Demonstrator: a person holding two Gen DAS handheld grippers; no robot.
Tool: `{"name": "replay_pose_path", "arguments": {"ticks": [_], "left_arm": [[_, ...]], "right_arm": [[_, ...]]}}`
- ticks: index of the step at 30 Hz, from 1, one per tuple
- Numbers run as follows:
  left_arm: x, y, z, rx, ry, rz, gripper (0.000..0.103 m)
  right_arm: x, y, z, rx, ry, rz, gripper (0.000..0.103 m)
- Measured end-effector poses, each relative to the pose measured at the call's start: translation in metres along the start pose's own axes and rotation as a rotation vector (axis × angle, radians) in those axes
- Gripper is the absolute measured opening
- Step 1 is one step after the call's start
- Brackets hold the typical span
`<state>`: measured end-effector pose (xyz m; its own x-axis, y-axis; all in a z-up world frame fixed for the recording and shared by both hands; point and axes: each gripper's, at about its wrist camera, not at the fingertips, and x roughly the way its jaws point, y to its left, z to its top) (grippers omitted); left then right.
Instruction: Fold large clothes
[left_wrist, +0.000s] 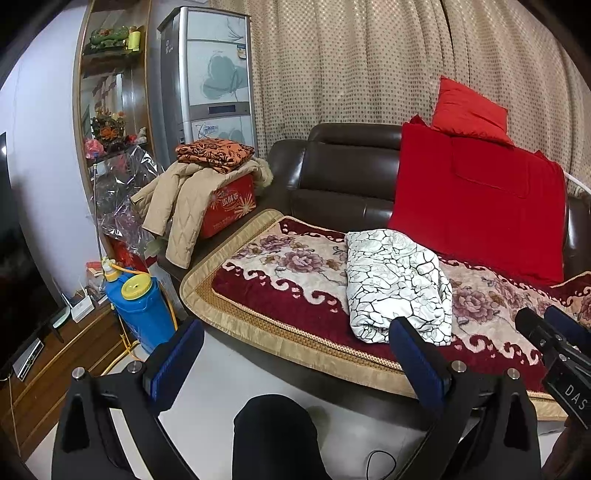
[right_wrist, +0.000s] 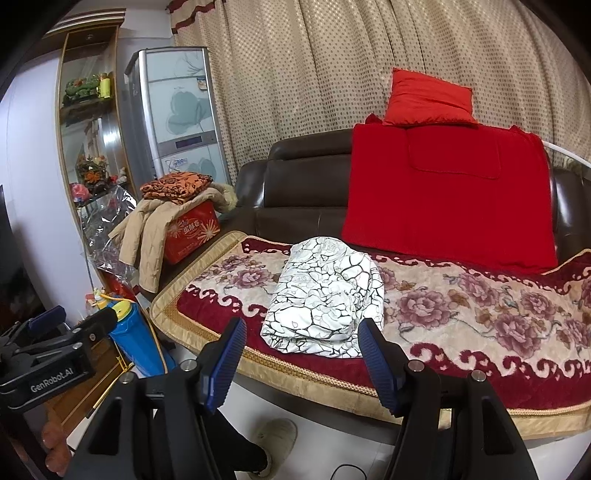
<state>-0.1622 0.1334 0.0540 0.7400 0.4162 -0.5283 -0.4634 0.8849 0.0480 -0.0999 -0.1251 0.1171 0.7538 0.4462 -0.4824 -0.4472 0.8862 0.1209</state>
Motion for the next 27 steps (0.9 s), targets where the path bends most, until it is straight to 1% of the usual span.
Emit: {"name": "replay_pose_path", "arguments": {"ticks": [8,27], "left_arm": [[0.0029,0.0027,0.001,0.013,0.001,0.005,0.1],[0.0031,0.0036,0.0012,0.013,-0.002,0.005,0.1]], "right_arm": [[0.006,0.0071,-0.0005,0.0,0.01,0.003,0.067],[0.0075,0.0091,0.0014,-0.001,0.011,0.007,0.067]]}}
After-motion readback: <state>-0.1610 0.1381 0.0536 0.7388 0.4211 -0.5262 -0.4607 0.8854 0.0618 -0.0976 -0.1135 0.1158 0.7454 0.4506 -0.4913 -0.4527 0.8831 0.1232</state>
